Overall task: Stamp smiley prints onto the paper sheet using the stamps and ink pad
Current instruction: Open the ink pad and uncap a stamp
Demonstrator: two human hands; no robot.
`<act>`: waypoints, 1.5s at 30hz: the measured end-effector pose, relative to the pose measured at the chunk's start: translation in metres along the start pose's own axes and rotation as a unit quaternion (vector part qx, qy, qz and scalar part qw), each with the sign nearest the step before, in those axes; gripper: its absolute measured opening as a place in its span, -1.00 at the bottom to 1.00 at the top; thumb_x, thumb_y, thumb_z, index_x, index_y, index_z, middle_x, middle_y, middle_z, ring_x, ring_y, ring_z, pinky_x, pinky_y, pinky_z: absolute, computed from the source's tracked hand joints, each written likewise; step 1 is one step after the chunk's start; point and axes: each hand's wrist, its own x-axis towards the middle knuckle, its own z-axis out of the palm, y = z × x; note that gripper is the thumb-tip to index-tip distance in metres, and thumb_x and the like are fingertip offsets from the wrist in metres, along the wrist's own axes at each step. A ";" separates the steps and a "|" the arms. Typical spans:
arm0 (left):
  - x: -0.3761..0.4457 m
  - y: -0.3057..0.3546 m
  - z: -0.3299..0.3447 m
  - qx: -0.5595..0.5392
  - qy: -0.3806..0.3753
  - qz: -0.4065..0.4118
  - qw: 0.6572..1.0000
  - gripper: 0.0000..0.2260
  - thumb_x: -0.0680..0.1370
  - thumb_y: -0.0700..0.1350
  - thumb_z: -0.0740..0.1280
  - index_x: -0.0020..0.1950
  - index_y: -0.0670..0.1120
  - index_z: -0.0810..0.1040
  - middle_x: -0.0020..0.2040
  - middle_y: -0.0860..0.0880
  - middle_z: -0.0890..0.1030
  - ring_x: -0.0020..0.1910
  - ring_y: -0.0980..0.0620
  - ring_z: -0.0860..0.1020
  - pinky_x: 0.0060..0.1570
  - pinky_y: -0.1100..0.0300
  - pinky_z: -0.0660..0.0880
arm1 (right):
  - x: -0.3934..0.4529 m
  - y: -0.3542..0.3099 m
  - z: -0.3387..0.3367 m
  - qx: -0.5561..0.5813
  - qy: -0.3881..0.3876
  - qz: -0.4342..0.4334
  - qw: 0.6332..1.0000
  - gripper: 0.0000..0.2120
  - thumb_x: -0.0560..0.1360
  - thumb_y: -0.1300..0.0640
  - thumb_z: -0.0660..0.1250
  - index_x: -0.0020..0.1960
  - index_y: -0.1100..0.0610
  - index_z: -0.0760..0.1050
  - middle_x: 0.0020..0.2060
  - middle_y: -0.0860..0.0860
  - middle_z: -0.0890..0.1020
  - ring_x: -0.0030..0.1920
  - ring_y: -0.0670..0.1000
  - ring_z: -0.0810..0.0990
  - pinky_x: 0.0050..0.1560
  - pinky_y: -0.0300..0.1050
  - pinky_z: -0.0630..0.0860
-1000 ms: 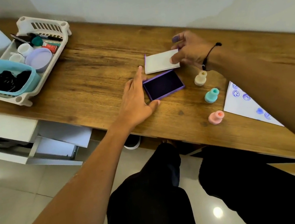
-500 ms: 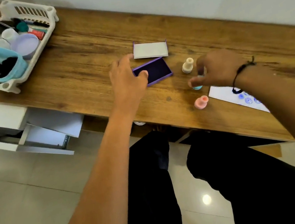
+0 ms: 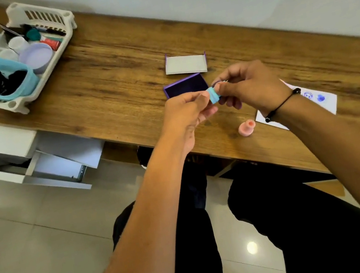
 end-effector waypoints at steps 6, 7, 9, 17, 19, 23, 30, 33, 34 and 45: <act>0.001 0.004 -0.014 -0.025 0.019 -0.006 0.999 -0.91 0.48 -0.32 0.33 -0.22 -0.24 0.56 -0.26 -0.15 0.59 -0.36 0.03 0.54 -0.35 0.33 0.56 | 0.005 0.003 0.022 0.050 0.015 -0.008 0.999 -0.79 0.45 0.27 0.31 -0.29 0.02 0.53 -0.57 -0.08 0.58 -0.57 -0.16 0.47 -0.57 -0.33 0.35; 0.003 0.005 -0.017 -0.044 0.028 -0.012 0.999 -0.90 0.48 -0.32 0.33 -0.24 -0.25 0.54 -0.28 -0.15 0.58 -0.37 0.03 0.54 -0.37 0.33 0.56 | 0.007 0.002 0.024 0.029 0.031 -0.022 0.999 -0.80 0.45 0.27 0.30 -0.28 0.02 0.53 -0.50 -0.06 0.58 -0.53 -0.15 0.47 -0.52 -0.31 0.37; 0.006 0.008 -0.025 -0.094 0.050 -0.020 0.994 -0.92 0.48 -0.32 0.33 -0.22 -0.27 0.52 -0.29 -0.16 0.57 -0.40 0.04 0.54 -0.40 0.34 0.57 | 0.014 -0.001 0.025 -0.026 0.075 -0.060 0.995 -0.87 0.43 0.28 0.29 -0.20 0.08 0.54 -0.37 0.03 0.57 -0.41 -0.09 0.48 -0.37 -0.25 0.39; 0.024 0.005 -0.042 -0.192 0.155 -0.040 0.968 -0.91 0.50 -0.30 0.29 -0.21 -0.22 0.47 -0.26 -0.13 0.53 -0.30 0.04 0.55 -0.35 0.31 0.59 | 0.067 -0.007 0.056 -0.467 0.012 -0.147 0.872 -0.80 0.48 0.19 0.21 0.07 0.23 0.48 0.03 0.25 0.61 0.07 0.25 0.53 -0.14 -0.03 0.39; 0.027 0.005 -0.038 -0.199 0.166 -0.046 0.965 -0.93 0.50 -0.29 0.30 -0.18 -0.21 0.48 -0.25 -0.12 0.53 -0.29 0.05 0.55 -0.31 0.31 0.58 | 0.073 0.002 0.066 -0.521 -0.014 -0.163 0.838 -0.82 0.47 0.24 0.20 0.05 0.28 0.41 -0.01 0.28 0.59 0.02 0.28 0.52 -0.25 -0.03 0.31; 0.029 0.014 -0.033 -0.243 0.168 -0.039 0.954 -0.90 0.50 -0.29 0.31 -0.22 -0.22 0.47 -0.29 -0.11 0.51 -0.31 0.05 0.53 -0.23 0.28 0.58 | 0.080 0.007 0.068 -0.573 -0.046 -0.194 0.795 -0.74 0.43 0.18 0.25 0.08 0.24 0.35 -0.05 0.29 0.58 -0.04 0.30 0.54 -0.29 -0.02 0.31; 0.026 0.031 -0.031 -0.278 0.172 -0.001 0.945 -0.93 0.50 -0.27 0.30 -0.19 -0.23 0.47 -0.31 -0.12 0.49 -0.26 0.02 0.52 -0.13 0.22 0.56 | 0.081 -0.004 0.065 -0.597 -0.106 -0.232 0.761 -0.63 0.41 0.05 0.29 0.17 0.12 0.38 -0.11 0.24 0.60 -0.11 0.28 0.56 -0.31 -0.07 0.28; 0.027 0.036 -0.031 -0.285 0.172 0.009 0.943 -0.90 0.50 -0.27 0.30 -0.02 -0.26 0.47 -0.31 -0.12 0.49 -0.27 0.02 0.52 -0.15 0.23 0.57 | 0.083 -0.004 0.061 -0.587 -0.117 -0.213 0.772 -0.59 0.39 0.05 0.30 0.20 0.10 0.35 -0.08 0.23 0.59 -0.10 0.28 0.55 -0.31 -0.07 0.28; 0.027 0.035 -0.031 -0.283 0.174 0.009 0.943 -0.90 0.50 -0.27 0.30 -0.02 -0.26 0.47 -0.31 -0.12 0.50 -0.27 0.02 0.52 -0.14 0.22 0.57 | 0.083 -0.004 0.061 -0.582 -0.117 -0.209 0.777 -0.60 0.39 0.06 0.30 0.20 0.10 0.35 -0.07 0.23 0.58 -0.09 0.28 0.55 -0.31 -0.07 0.28; 0.020 0.029 -0.028 -0.294 0.172 -0.013 0.940 -0.89 0.49 -0.26 0.32 -0.25 -0.20 0.49 -0.28 -0.12 0.53 -0.16 -0.01 0.55 -0.15 0.21 0.58 | 0.085 0.003 0.065 -0.562 -0.097 -0.219 0.791 -0.61 0.39 0.02 0.32 0.19 0.08 0.37 -0.09 0.20 0.59 -0.10 0.26 0.54 -0.31 -0.08 0.27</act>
